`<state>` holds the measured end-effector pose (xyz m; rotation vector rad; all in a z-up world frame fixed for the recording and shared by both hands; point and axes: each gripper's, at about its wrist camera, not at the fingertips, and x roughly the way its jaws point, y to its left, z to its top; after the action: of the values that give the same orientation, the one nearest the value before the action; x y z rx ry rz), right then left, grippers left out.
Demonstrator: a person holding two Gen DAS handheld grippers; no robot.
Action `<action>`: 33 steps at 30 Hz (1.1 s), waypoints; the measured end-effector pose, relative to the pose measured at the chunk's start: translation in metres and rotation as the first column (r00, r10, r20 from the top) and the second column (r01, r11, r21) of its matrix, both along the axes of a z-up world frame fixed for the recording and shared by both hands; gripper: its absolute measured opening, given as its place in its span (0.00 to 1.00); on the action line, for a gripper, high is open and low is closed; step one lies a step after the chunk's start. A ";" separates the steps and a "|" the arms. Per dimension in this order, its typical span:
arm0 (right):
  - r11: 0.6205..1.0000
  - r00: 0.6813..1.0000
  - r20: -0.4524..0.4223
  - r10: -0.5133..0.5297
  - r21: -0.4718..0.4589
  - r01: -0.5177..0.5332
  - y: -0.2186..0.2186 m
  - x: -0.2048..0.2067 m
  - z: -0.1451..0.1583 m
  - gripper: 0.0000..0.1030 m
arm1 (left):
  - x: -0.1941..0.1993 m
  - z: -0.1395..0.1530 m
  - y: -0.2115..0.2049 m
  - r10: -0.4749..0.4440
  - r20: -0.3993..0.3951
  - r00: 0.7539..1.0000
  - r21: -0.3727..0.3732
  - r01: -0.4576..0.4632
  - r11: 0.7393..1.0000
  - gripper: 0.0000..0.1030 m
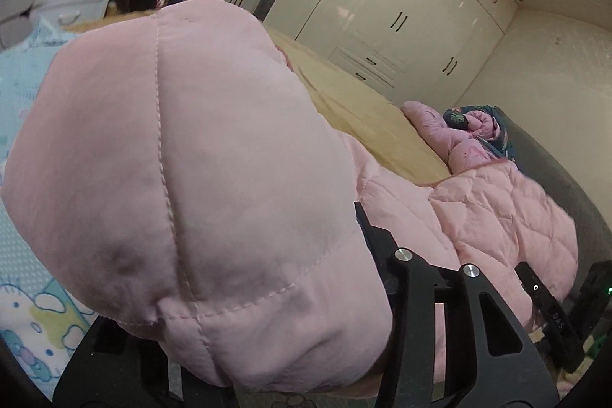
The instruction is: Fold large clothes
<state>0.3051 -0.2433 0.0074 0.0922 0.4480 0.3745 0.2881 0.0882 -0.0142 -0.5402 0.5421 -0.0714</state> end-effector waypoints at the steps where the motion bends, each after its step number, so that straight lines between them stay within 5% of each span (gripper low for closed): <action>1: 1.000 1.000 0.012 0.006 -0.008 -0.006 0.002 -0.004 0.002 0.39 | -0.008 0.001 0.004 -0.003 0.008 1.000 0.008 0.003 1.000 0.36; 19: 0.997 0.996 0.028 0.081 -0.005 -0.081 -0.027 -0.078 0.007 0.38 | -0.068 0.026 -0.013 -0.042 0.074 0.996 0.079 0.037 0.996 0.36; 33: 0.997 0.996 -0.064 0.063 0.037 -0.061 -0.046 -0.131 -0.011 0.38 | -0.129 -0.005 -0.003 -0.048 0.001 0.999 0.086 0.048 0.995 0.36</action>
<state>0.1739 -0.2892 -0.0034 0.1250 0.5097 0.4411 0.1590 0.0856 -0.0194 -0.4431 0.5530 -0.0944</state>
